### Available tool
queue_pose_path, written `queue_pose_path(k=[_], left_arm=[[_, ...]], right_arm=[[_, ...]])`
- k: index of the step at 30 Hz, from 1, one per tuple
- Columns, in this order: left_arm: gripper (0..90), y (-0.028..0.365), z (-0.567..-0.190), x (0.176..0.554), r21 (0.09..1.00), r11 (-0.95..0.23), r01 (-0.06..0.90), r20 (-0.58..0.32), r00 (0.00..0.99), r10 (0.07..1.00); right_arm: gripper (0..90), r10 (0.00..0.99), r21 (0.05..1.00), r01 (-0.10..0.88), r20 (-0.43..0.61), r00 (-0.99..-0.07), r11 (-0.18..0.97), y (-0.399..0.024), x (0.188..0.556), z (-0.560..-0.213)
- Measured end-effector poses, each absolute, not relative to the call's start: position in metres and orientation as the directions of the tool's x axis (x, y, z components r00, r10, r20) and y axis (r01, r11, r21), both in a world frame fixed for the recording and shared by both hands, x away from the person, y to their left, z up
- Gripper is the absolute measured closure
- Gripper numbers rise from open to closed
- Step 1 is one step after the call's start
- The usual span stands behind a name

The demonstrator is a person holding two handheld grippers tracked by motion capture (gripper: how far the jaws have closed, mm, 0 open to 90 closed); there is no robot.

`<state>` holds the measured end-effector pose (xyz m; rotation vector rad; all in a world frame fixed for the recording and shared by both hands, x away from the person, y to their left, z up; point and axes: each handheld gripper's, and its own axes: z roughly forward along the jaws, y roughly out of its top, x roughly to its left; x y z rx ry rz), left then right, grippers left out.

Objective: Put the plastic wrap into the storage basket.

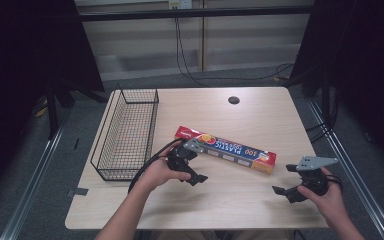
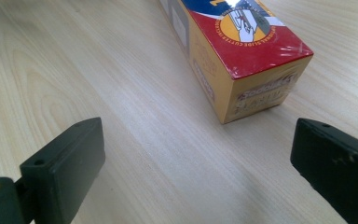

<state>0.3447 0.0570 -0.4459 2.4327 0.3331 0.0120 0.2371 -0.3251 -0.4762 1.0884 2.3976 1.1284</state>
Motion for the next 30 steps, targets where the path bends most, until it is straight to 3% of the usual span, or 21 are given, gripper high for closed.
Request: queue_pose_path(k=[10, 16, 20, 30], left_arm=[[2.5, 0.05, -0.441, 0.351, 0.642, -0.715, 0.276, -0.133, 0.959, 0.251], [2.1, 0.039, -0.437, 0.364, 0.643, -0.718, 0.267, -0.095, 0.958, 0.271], [7.3, 0.031, -0.434, 0.375, 0.643, -0.727, 0.24, -0.076, 0.965, 0.251], [9.1, 0.009, -0.433, 0.399, 0.632, -0.756, 0.17, -0.025, 0.979, 0.2]], right_arm=[[3.0, 0.732, 0.765, 0.507, 0.068, -0.678, 0.398, -0.327, 0.236, -0.474], [3.0, 0.738, 0.773, 0.505, 0.071, -0.671, 0.385, -0.328, 0.236, -0.472], [3.2, 0.738, 0.772, 0.505, 0.071, -0.671, 0.385, -0.329, 0.235, -0.472], [3.3, 0.74, 0.78, 0.502, 0.076, -0.669, 0.373, -0.331, 0.233, -0.471]])
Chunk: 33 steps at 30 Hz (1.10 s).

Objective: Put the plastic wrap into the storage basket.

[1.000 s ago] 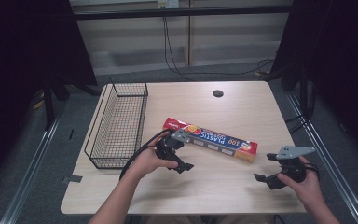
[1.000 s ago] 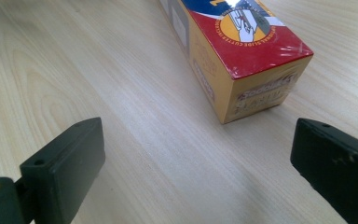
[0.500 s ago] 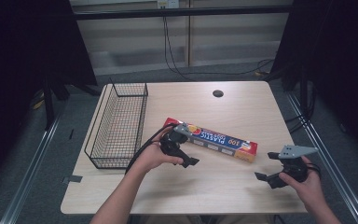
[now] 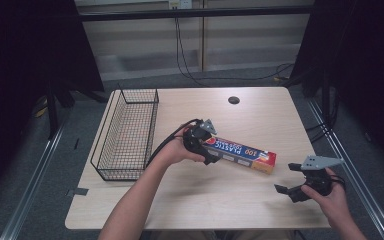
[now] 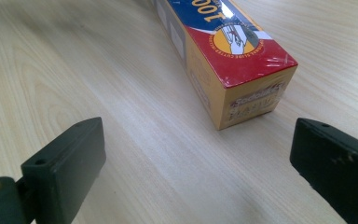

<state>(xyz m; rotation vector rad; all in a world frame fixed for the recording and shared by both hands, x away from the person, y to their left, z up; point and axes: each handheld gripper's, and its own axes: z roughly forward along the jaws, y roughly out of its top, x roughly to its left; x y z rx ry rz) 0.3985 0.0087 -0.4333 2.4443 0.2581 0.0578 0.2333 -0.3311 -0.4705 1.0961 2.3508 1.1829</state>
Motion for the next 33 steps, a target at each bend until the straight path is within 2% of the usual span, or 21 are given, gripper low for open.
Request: queue_pose_path(k=[9, 14, 21, 26, 33], left_arm=[[8.0, -0.007, -0.44, 0.413, 0.593, -0.794, 0.135, -0.018, 0.988, 0.155], [6.5, -0.012, -0.447, 0.42, 0.601, -0.787, 0.137, -0.008, 0.986, 0.166], [5.2, -0.023, -0.451, 0.428, 0.585, -0.805, 0.102, 0.013, 0.991, 0.135], [7.5, -0.029, -0.458, 0.429, 0.553, -0.829, 0.086, 0.029, 0.992, 0.122], [11.2, -0.032, -0.461, 0.429, 0.565, -0.819, 0.099, 0.02, 0.991, 0.134]], right_arm=[[3.4, 0.738, 0.782, 0.505, 0.088, -0.669, 0.365, -0.334, 0.233, -0.47], [3.4, 0.737, 0.783, 0.505, 0.09, -0.67, 0.363, -0.333, 0.233, -0.47], [3.5, 0.734, 0.784, 0.505, 0.096, -0.672, 0.36, -0.333, 0.233, -0.47], [3.5, 0.732, 0.786, 0.502, 0.096, -0.675, 0.36, -0.334, 0.233, -0.47], [3.6, 0.737, 0.788, 0.504, 0.097, -0.669, 0.353, -0.335, 0.232, -0.47]])
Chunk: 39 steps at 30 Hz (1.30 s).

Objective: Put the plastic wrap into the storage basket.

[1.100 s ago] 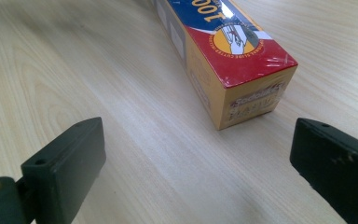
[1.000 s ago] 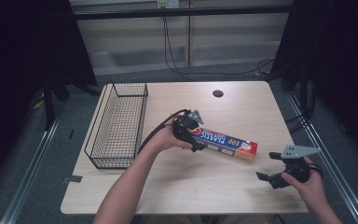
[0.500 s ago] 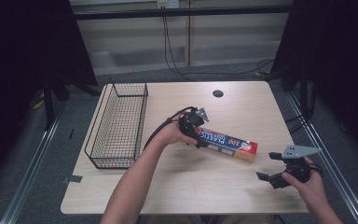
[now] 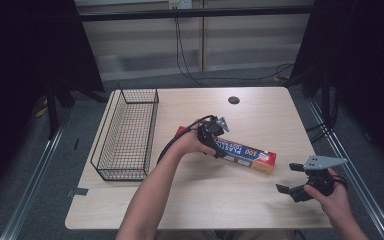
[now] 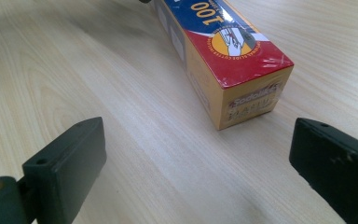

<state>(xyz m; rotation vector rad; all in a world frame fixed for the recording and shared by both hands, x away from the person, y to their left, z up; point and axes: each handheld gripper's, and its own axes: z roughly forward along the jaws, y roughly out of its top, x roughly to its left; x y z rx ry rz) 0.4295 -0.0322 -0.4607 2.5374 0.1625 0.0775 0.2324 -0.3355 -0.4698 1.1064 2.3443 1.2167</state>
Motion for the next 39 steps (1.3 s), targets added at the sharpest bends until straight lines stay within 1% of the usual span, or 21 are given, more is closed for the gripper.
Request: queue_pose_path(k=[2, 3, 4, 9, 14, 18, 19, 21, 26, 27, 31, 33, 35, 39], left_arm=[[12.4, -0.032, -0.459, 0.429, 0.551, -0.83, 0.089, 0.023, 0.992, 0.122], [13.2, -0.032, -0.46, 0.427, 0.559, -0.823, 0.102, 0.013, 0.991, 0.131], [14.4, -0.031, -0.46, 0.426, 0.562, -0.822, 0.092, 0.015, 0.992, 0.121], [20.9, -0.023, -0.457, 0.419, 0.556, -0.825, 0.099, -0.004, 0.993, 0.116], [28.1, -0.014, -0.455, 0.409, 0.552, -0.829, 0.086, -0.006, 0.995, 0.099], [33.3, -0.007, -0.453, 0.403, 0.541, -0.835, 0.1, -0.032, 0.995, 0.098], [34.5, -0.007, -0.454, 0.4, 0.55, -0.827, 0.115, -0.032, 0.993, 0.118], [36.1, -0.005, -0.452, 0.399, 0.54, -0.832, 0.128, -0.023, 0.99, 0.138], [40.4, -0.002, -0.45, 0.401, 0.515, -0.826, 0.227, -0.048, 0.97, 0.237], [40.6, -0.002, -0.45, 0.401, 0.513, -0.824, 0.241, -0.052, 0.967, 0.251], [39.0, -0.002, -0.451, 0.404, 0.517, -0.828, 0.219, -0.05, 0.973, 0.226], [38.3, -0.004, -0.452, 0.404, 0.517, -0.824, 0.23, -0.055, 0.97, 0.236], [37.4, -0.006, -0.453, 0.405, 0.514, -0.828, 0.225, -0.059, 0.972, 0.228], [35.9, -0.014, -0.458, 0.409, 0.485, -0.846, 0.223, -0.07, 0.974, 0.216]], right_arm=[[3.6, 0.737, 0.789, 0.504, 0.099, -0.669, 0.352, -0.336, 0.232, -0.47], [3.7, 0.735, 0.788, 0.505, 0.101, -0.671, 0.353, -0.336, 0.232, -0.47], [3.8, 0.734, 0.789, 0.504, 0.102, -0.671, 0.35, -0.336, 0.232, -0.47], [3.8, 0.739, 0.792, 0.505, 0.104, -0.666, 0.343, -0.338, 0.232, -0.47], [3.8, 0.742, 0.794, 0.504, 0.104, -0.663, 0.34, -0.338, 0.232, -0.468], [3.8, 0.744, 0.796, 0.503, 0.103, -0.66, 0.337, -0.338, 0.232, -0.468], [3.8, 0.743, 0.794, 0.506, 0.106, -0.661, 0.337, -0.338, 0.232, -0.468], [3.9, 0.741, 0.793, 0.505, 0.105, -0.663, 0.34, -0.337, 0.232, -0.468], [3.9, 0.745, 0.796, 0.503, 0.101, -0.659, 0.337, -0.336, 0.232, -0.467], [3.9, 0.745, 0.795, 0.504, 0.103, -0.659, 0.336, -0.336, 0.232, -0.467], [3.9, 0.744, 0.799, 0.501, 0.104, -0.66, 0.333, -0.337, 0.232, -0.467], [3.9, 0.744, 0.798, 0.503, 0.106, -0.659, 0.333, -0.337, 0.232, -0.467], [3.9, 0.744, 0.797, 0.504, 0.107, -0.66, 0.332, -0.337, 0.233, -0.467], [3.9, 0.742, 0.798, 0.502, 0.106, -0.662, 0.333, -0.336, 0.232, -0.467]])
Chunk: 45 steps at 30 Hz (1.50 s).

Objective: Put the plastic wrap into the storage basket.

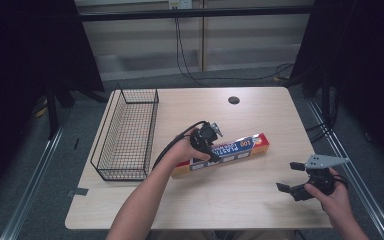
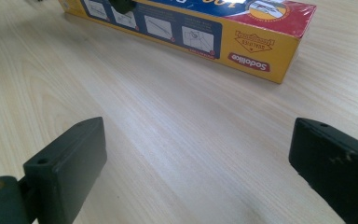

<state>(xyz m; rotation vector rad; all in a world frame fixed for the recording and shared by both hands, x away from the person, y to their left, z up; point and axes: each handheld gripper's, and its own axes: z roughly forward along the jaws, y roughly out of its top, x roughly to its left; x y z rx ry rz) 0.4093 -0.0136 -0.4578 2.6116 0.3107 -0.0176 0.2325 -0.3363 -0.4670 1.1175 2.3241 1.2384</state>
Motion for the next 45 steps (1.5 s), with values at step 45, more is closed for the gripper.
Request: queue_pose_path(k=[45], left_arm=[[43.3, -0.006, -0.414, 0.412, 0.353, -0.865, 0.357, -0.145, 0.934, 0.327]], right_arm=[[3.9, 0.741, 0.811, 0.49, 0.108, -0.663, 0.32, -0.337, 0.231, -0.465]])
